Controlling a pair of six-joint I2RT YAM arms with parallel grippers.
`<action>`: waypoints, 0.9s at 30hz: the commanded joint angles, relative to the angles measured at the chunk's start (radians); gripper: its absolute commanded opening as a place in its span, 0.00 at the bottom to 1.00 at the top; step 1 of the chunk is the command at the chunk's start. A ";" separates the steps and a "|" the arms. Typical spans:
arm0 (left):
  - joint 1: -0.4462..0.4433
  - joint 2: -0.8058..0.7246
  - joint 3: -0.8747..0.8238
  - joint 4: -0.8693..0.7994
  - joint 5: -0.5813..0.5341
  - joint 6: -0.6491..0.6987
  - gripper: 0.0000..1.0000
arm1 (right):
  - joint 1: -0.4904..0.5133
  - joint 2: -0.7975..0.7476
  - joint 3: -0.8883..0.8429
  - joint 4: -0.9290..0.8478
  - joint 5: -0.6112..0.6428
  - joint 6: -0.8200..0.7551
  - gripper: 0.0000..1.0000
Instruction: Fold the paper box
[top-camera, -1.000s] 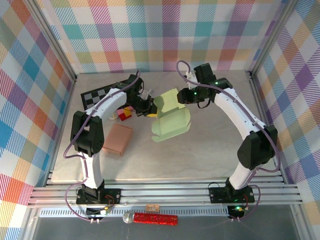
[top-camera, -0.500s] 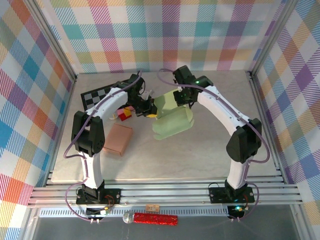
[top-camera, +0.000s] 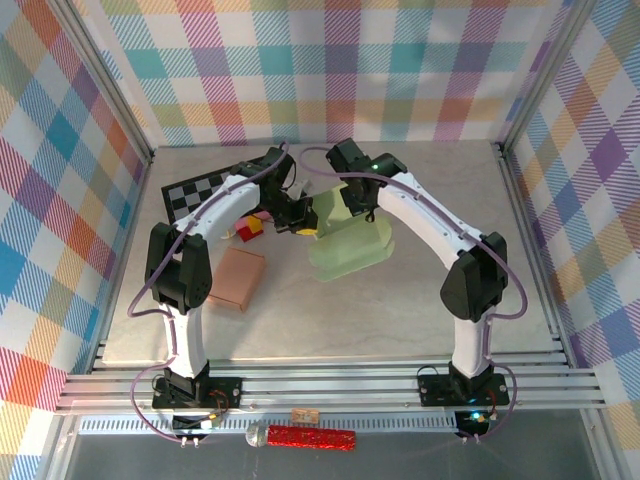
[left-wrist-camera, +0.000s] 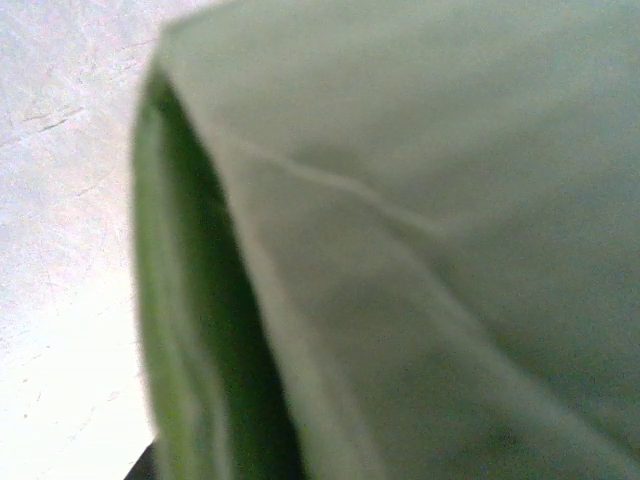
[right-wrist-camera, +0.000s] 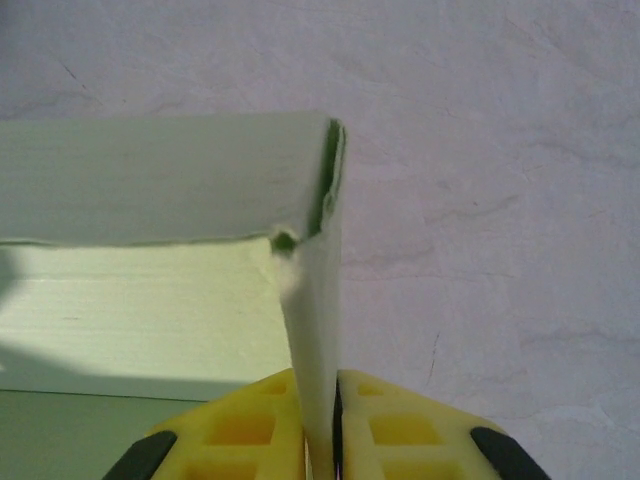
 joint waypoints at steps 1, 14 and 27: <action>-0.019 -0.009 0.032 -0.010 0.037 0.012 0.00 | -0.003 0.035 0.015 -0.032 0.004 0.017 0.16; -0.036 -0.003 0.049 -0.024 0.011 -0.005 0.00 | 0.012 0.070 0.051 -0.115 0.200 0.077 0.00; -0.038 -0.003 0.050 -0.018 0.000 -0.022 0.00 | 0.011 0.067 0.017 -0.122 0.078 0.072 0.23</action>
